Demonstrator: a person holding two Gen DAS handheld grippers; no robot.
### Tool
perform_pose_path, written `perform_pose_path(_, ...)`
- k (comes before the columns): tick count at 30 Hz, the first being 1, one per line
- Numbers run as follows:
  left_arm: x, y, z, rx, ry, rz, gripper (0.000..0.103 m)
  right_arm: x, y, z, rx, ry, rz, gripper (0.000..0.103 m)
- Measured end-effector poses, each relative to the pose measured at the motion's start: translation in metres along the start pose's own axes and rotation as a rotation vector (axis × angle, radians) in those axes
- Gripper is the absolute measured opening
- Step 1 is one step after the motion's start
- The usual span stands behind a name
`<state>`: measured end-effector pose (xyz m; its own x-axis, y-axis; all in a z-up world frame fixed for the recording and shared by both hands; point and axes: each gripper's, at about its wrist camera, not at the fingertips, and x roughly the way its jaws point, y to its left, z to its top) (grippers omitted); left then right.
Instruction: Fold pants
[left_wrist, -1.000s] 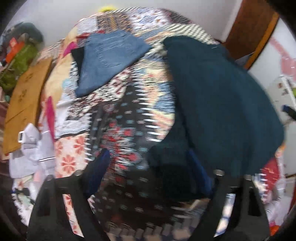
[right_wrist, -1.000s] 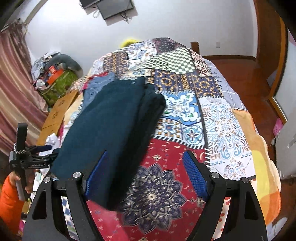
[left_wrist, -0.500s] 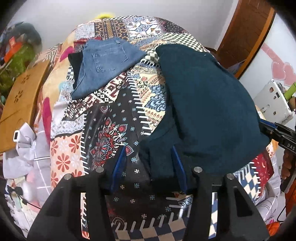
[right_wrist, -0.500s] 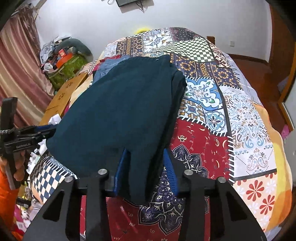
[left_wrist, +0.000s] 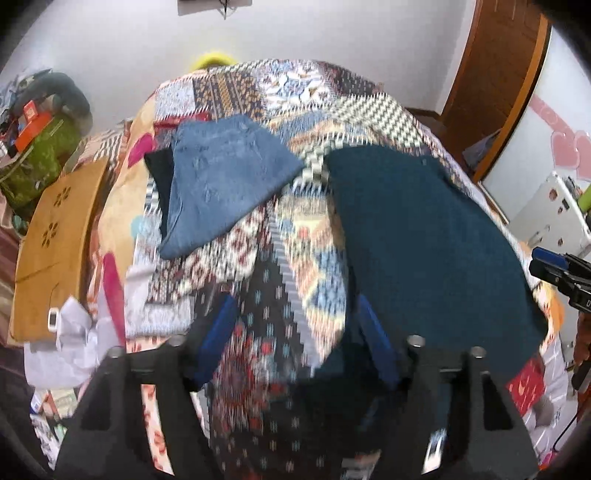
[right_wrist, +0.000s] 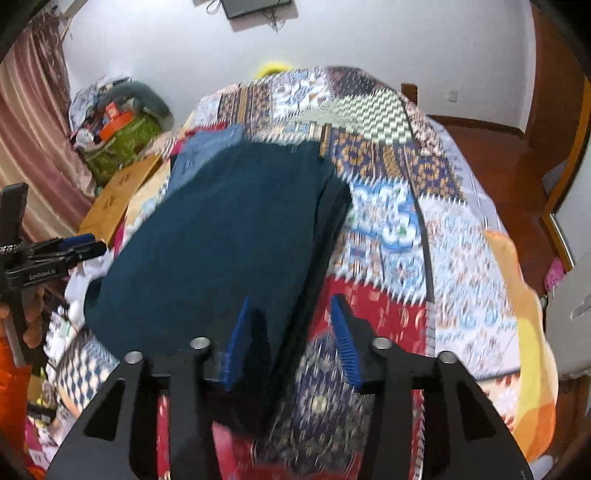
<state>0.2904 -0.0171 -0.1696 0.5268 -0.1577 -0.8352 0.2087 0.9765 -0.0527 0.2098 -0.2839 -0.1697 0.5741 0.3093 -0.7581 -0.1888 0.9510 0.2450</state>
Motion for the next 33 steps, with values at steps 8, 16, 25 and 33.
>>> perform_pose_path(8, 0.040, -0.026, 0.056, 0.116, -0.009, 0.001, 0.083, 0.038, -0.005, 0.054, -0.019, -0.022, -0.028, 0.063)
perform_pose_path(16, 0.101, -0.050, 0.100, 0.172, 0.051, -0.035, 0.083, 0.098, -0.008, 0.089, -0.029, 0.044, 0.000, 0.063)
perform_pose_path(25, 0.149, -0.057, 0.117, 0.185, 0.096, -0.054, 0.083, 0.133, -0.013, 0.108, -0.090, 0.057, 0.018, 0.021)
perform_pose_path(33, 0.169, -0.052, 0.111, 0.148, 0.117, -0.069, 0.084, 0.144, -0.025, 0.100, -0.078, 0.034, -0.003, 0.014)
